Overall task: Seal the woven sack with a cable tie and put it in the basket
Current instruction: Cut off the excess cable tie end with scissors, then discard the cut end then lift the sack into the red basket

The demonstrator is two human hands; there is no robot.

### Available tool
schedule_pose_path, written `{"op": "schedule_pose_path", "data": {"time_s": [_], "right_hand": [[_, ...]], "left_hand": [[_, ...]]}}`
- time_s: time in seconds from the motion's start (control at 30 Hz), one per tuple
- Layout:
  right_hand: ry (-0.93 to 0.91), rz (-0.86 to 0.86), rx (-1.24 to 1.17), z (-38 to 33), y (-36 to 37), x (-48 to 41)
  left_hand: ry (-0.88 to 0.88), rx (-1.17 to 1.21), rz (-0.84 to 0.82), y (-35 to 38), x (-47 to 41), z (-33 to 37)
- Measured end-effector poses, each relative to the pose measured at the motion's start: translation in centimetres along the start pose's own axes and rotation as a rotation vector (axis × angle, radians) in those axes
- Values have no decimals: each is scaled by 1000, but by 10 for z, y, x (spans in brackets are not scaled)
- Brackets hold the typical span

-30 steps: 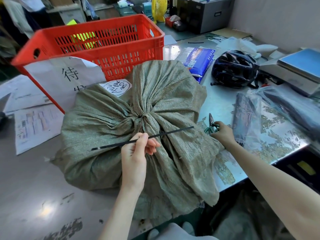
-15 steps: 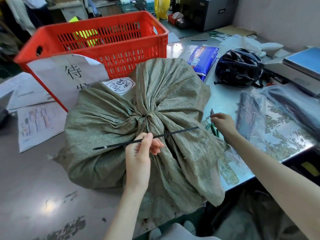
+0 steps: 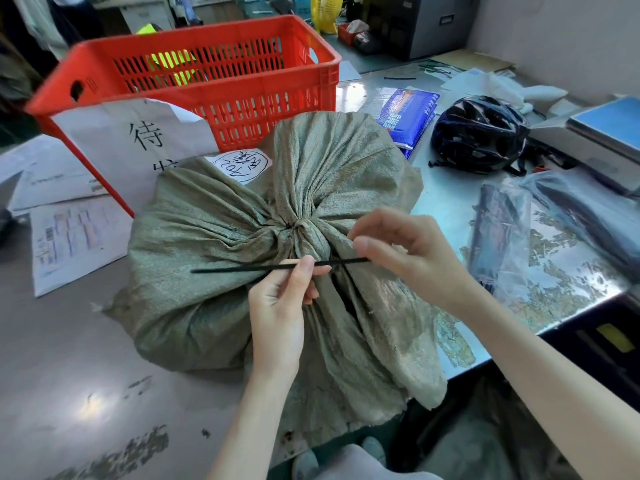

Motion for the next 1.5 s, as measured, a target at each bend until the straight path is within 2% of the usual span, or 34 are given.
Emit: {"op": "schedule_pose_path", "data": {"time_s": [0.17,0.27,0.5,0.83,0.97,1.1,1.33,1.5], "right_hand": [[12,-160,118,0,13,5],[27,-198,180,-1,18,6],[79,-200,37,-2,29,2],[-160,-429,138,-42,115,-4],[-233,-574,151,-53,156,3],[-278,-802,130,-65,208,22],[-357,-1171,71,-80,302,84],[-267,-1227,-9,-85,354,87]], "left_hand": [[4,-1,60,-13,1,4],[35,23,73,-22,2,11],[85,136,270,-84,11,31],[112,126,566,-187,73,43],[112,123,717,-222,111,40],[143,135,895,-258,160,35],[184,-67,1122,-324,245,50],[203,-321,1221,-351,293,87]]}}
Point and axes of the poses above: each hand's wrist, its own x-axis away from the middle knuckle, its own y-axis out of the palm, z = x × y, the point moved 7 cm from there along -x, towards the middle knuckle, and after that the axes turned 9 degrees about x, right-handed, at the moved point
